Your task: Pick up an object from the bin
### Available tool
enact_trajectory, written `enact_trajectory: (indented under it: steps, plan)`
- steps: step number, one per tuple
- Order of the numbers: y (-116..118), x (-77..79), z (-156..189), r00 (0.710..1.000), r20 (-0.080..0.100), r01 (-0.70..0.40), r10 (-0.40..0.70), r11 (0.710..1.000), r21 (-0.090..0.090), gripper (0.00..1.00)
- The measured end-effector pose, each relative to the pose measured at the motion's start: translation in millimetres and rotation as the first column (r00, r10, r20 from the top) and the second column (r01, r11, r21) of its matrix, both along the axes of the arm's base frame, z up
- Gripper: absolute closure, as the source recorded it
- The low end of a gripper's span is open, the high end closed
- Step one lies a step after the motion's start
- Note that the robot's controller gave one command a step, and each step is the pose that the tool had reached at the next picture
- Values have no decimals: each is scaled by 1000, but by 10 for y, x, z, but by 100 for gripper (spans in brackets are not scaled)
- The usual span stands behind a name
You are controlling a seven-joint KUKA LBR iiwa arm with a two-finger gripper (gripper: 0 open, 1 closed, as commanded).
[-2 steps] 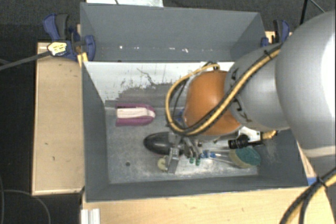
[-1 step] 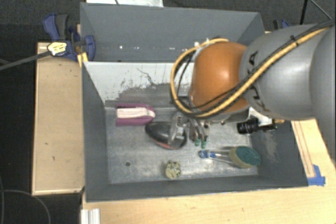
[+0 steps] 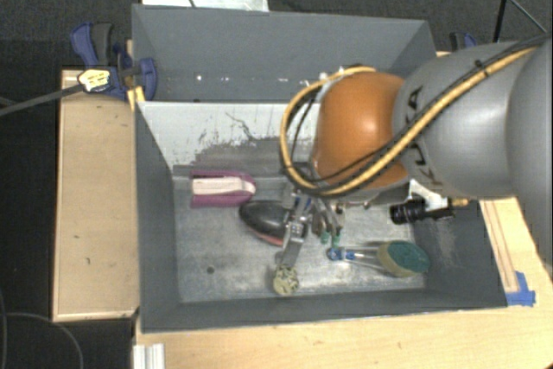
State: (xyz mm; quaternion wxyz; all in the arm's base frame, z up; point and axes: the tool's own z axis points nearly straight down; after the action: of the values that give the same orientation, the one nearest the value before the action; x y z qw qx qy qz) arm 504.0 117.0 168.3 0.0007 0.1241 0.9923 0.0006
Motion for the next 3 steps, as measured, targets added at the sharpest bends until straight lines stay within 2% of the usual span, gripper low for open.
enact_trajectory:
  steps: [1, 2, 3]
  plan:
    - [194, 305, -971, 922, 3, 387, -387, 922, 2, 0]
    - [-583, 179, -984, 942, -1, 335, -335, 942, -5, 0]
    - [-534, 182, -983, 943, -1, 333, -333, 943, -1, 100]
